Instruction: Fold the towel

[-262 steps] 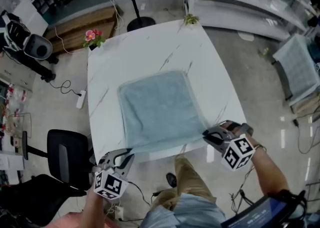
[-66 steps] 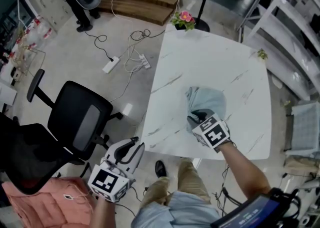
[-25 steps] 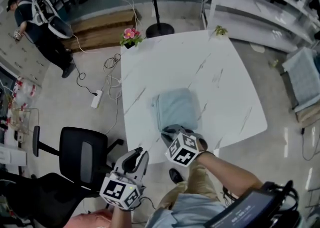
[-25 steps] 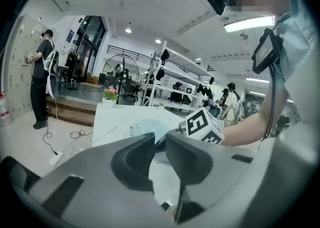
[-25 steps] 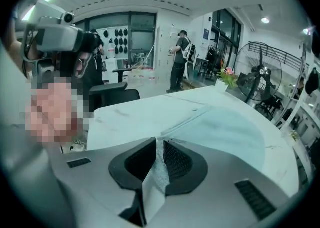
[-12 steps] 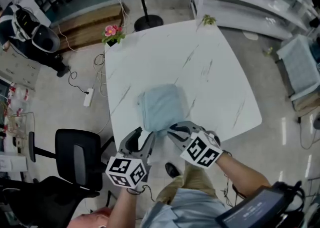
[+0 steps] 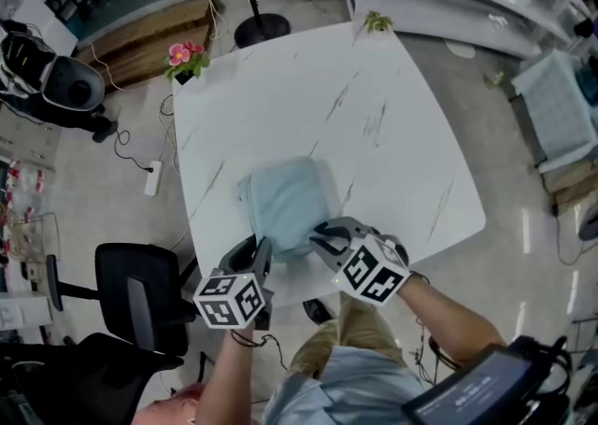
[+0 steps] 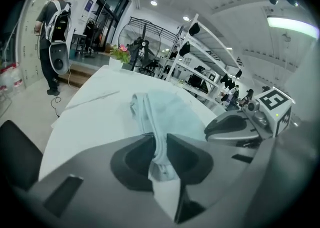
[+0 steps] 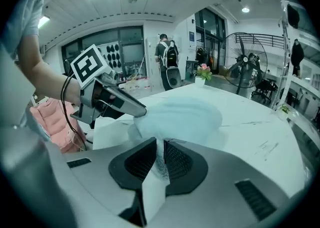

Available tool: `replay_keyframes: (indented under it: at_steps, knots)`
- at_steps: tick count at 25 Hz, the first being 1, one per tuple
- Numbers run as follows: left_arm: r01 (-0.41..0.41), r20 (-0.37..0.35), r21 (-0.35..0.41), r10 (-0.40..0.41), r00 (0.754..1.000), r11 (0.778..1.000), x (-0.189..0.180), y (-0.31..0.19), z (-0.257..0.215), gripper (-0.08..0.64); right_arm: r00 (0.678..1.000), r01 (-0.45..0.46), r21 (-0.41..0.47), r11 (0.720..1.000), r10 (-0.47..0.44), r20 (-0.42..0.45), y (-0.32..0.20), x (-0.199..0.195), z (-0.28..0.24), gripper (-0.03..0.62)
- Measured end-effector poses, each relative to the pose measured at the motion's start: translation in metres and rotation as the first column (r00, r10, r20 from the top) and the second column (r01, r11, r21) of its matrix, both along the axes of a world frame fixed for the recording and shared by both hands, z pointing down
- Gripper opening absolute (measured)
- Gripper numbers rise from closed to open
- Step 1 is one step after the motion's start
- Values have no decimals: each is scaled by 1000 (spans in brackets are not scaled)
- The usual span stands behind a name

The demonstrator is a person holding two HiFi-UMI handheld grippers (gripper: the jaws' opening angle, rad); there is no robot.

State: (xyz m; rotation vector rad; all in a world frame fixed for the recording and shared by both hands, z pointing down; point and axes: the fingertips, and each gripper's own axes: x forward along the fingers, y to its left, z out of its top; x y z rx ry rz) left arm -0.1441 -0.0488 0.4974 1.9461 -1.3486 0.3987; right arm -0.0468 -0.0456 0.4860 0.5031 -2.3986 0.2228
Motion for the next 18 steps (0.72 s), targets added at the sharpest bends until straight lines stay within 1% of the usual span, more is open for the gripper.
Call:
replay_keyframes:
  at_steps: [1,2,7,9,11,15,18]
  knots:
    - [-2,-8,-10,2,1000,1000,1,0,-1,66,1000,2,-1,1000,-2,1,0,0,0,60]
    - [-2,-21,-14,2,1000,1000,2,0,-5,57,1000,-2,-4,1000,2,6,-1,1,-1,60]
    - [15,-122,-5,-15,992,1000,13,11,-42,49,998,-51,-3,999,51,48,-11,12,-19,54]
    - [35,-152,-12,-36,988,999,14,18,-47,49,997,-56,7,998,56,53,-14,14,-24,51]
    - [57,-157,-34,-61,986,998,12,27,-39,49,998,-47,12,999,47,44,-15,14,-24,51]
    - [104,-124,-113,-118,985,988,0,44,3,51,1000,-2,12,1000,2,-1,-8,9,-10,51]
    - [123,-121,-114,-136,983,986,-4,42,17,52,999,27,24,999,-26,-41,-8,5,1,51]
